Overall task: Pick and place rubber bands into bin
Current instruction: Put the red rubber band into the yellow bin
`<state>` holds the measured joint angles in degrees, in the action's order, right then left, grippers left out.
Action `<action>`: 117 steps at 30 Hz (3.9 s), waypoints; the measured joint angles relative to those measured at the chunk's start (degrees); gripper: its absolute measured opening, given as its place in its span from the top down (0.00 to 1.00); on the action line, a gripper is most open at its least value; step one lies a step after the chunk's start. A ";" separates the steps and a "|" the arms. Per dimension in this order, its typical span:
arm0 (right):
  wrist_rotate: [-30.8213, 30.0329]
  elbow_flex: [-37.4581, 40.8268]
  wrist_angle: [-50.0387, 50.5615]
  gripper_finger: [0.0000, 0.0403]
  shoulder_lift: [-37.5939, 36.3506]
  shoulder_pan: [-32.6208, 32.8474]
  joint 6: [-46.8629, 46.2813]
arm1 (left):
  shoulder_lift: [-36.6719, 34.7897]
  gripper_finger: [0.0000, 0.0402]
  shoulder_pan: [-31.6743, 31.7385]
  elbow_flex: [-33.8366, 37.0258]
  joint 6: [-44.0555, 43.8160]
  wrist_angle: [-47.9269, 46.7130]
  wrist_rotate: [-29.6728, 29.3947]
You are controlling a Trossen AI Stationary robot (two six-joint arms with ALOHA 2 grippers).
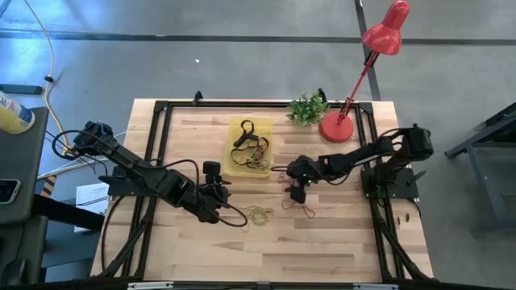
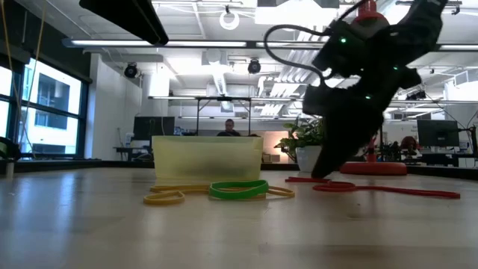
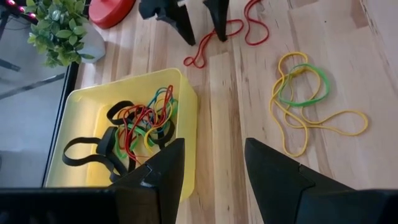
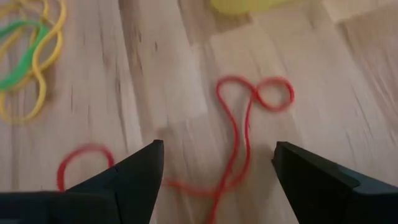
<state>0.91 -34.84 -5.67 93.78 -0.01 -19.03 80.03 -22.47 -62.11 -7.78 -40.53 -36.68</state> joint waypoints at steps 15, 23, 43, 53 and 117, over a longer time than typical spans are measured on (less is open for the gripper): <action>-5.18 -14.07 19.17 0.28 9.78 -0.24 3.92 | 0.00 0.61 -0.03 -0.02 -0.18 -0.03 0.01; -8.90 -14.38 21.36 0.45 9.87 -0.42 1.05 | 0.00 0.61 -0.03 -0.02 -0.14 -0.12 0.01; -4.19 -14.08 23.23 0.98 7.66 -0.44 -4.08 | 0.00 0.61 -0.03 -0.02 -0.08 -0.07 0.25; -4.04 -13.81 30.48 0.99 -3.09 -0.03 -4.97 | 0.00 0.61 -0.03 -0.02 -0.03 -0.02 0.26; -3.81 -14.09 -17.13 1.00 -15.66 -5.36 7.06 | -0.02 0.61 -8.43 -0.02 -4.95 -0.04 6.42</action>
<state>-2.89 -48.93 -22.80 78.12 -5.38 -11.97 80.01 -30.89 -62.13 -12.73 -40.58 -30.26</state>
